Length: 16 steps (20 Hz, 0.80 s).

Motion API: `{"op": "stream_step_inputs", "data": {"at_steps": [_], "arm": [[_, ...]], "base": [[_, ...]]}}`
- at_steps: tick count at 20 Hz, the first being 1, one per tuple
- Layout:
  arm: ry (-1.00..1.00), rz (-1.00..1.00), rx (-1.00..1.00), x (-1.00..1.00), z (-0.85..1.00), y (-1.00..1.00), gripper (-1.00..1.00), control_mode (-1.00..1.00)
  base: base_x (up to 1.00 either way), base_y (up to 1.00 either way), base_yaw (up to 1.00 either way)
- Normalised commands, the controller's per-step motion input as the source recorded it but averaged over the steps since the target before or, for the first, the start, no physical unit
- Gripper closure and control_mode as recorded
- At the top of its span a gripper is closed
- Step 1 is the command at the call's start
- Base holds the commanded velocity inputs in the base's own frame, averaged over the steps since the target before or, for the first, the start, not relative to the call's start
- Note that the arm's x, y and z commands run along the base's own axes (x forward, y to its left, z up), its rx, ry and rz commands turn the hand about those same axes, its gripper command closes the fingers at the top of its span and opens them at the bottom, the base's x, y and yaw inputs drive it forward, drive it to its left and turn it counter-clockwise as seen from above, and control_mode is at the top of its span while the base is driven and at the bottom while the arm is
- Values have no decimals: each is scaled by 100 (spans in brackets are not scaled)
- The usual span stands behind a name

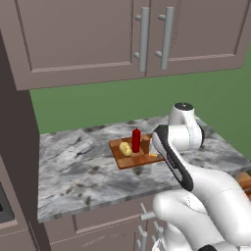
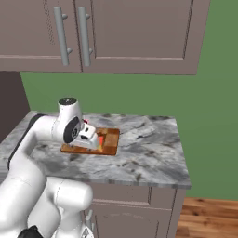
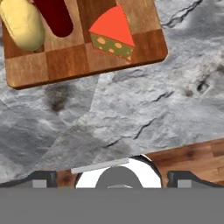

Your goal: Retrieve the reheated potato from the microwave, then place the potato, cheese, and condiment on the cutting board.

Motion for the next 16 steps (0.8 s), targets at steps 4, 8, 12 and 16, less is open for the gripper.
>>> {"op": "stream_step_inputs", "data": {"at_steps": [4,8,12,16], "arm": [[-17,13,-6,-59,0,23,-100,-100],[-9,10,-2,-58,0,22,-100,-100],[-5,7,0,-59,0,22,-100,-100],[-4,5,0,-56,0,22,-100,-100]], "base": [[0,0,0],[0,0,0],[0,0,0],[0,0,0]]}}
